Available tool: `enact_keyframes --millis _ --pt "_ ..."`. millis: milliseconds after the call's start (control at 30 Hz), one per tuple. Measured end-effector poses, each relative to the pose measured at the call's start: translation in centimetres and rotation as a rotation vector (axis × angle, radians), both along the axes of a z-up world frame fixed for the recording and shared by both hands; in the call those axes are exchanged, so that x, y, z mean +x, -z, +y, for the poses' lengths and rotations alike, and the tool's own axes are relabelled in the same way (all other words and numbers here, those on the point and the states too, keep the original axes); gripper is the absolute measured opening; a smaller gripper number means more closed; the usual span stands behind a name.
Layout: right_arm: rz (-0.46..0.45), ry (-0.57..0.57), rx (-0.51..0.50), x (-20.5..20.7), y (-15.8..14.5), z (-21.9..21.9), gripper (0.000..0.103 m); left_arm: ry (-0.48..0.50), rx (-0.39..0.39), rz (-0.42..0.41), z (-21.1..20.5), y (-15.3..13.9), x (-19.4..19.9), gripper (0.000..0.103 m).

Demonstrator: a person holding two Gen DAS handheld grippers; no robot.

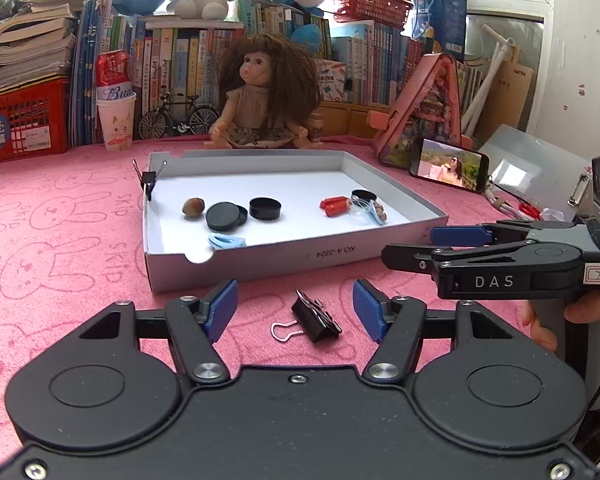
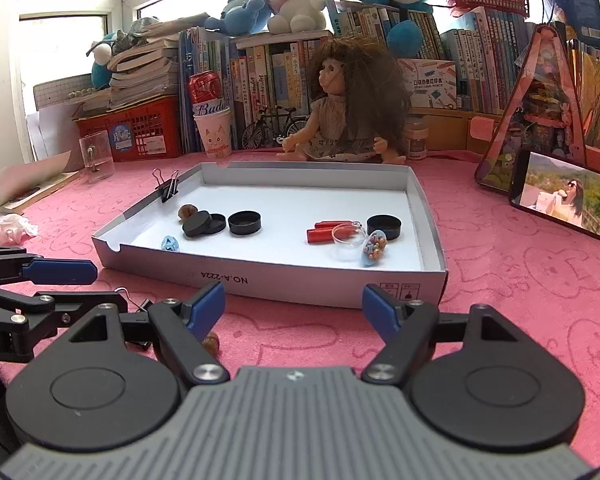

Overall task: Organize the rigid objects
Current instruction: 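Move both grippers back toward the binder clip and brown acorn on the cloth, then grasp the black binder clip with the left gripper while the right gripper grasps the brown acorn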

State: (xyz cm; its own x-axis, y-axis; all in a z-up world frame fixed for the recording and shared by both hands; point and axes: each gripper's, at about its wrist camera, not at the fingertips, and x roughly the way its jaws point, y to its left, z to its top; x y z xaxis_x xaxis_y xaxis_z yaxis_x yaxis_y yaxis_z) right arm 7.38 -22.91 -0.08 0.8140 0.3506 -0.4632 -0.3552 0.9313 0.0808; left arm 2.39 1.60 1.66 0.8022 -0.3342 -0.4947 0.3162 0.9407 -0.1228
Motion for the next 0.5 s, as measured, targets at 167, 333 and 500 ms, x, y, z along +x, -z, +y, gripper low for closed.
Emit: enact_keyframes --millis 167,333,500 --pt "0.001 -0.027 -0.006 -0.6 0.2 0.4 0.085 0.014 0.007 0.018 -0.4 0.7 -0.2 0.052" --pt "0.0 -0.043 -0.015 -1.2 0.1 0.4 0.085 0.018 -0.001 0.04 -1.0 1.4 0.5 0.046" --pt "0.006 -0.043 -0.019 -1.5 0.1 0.3 0.085 0.013 0.016 0.047 -1.4 1.9 0.8 0.046"
